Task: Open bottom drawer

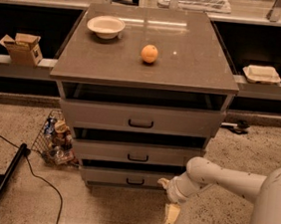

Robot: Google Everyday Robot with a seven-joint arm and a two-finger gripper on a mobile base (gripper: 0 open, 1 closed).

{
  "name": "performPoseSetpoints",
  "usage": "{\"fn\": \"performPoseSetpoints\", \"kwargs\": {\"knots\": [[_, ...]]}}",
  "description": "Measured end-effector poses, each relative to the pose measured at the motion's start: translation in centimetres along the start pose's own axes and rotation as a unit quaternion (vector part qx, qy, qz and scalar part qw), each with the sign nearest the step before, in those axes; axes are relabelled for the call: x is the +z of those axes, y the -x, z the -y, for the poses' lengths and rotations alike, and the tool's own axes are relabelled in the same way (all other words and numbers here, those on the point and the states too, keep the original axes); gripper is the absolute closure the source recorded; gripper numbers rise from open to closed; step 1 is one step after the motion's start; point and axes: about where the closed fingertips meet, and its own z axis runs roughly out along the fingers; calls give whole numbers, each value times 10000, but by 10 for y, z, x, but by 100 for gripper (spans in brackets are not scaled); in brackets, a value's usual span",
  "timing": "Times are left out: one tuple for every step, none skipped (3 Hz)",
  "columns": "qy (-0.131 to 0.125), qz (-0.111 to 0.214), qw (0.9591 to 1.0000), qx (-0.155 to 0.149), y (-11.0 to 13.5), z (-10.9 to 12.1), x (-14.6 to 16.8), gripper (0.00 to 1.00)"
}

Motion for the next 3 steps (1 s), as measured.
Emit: {"fn": "performPoseSetpoints", "kwargs": {"knots": [[0,0,10000,0,0,0,0,0],[-23,-209,9998,-51,-11,2,20,0],[-147,-426,9989,-158,-33,9,45,0]]}}
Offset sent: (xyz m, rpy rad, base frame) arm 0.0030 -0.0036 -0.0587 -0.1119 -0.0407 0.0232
